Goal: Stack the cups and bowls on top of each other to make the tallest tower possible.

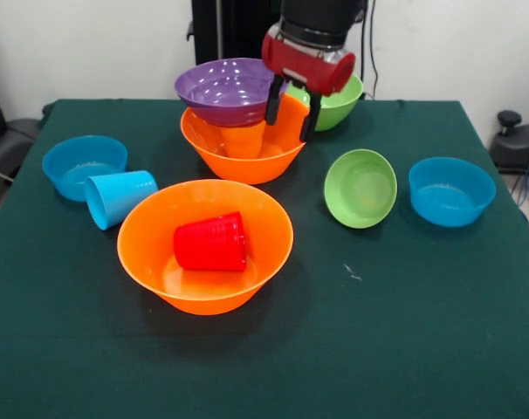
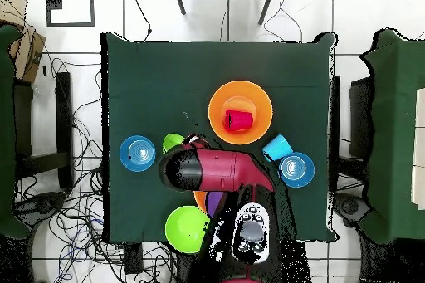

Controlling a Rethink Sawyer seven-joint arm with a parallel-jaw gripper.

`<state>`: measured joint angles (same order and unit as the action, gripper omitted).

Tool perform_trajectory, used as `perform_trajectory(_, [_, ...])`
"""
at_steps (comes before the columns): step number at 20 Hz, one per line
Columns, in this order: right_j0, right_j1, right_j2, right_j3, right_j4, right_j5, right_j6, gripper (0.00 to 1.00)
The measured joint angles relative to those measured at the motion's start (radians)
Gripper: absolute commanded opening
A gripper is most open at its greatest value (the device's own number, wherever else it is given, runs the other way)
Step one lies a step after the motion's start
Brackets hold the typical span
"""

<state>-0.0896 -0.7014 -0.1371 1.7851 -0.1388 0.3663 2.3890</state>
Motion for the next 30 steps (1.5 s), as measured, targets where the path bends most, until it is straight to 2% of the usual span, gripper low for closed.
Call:
perform_trajectory(4, [-0.041, 0.028, 0.039, -0.021, -0.042, 0.000, 0.000, 1.00])
perform_trajectory(9, [-0.061, 0.041, 0.060, -0.035, -0.056, 0.000, 0.000, 1.00])
perform_trajectory(19, [-0.031, 0.036, 0.077, -0.042, -0.056, 0.015, 0.000, 1.00])
perform_trajectory(30, [-0.016, -0.016, 0.094, -0.057, -0.056, 0.113, 0.000, 1.00])
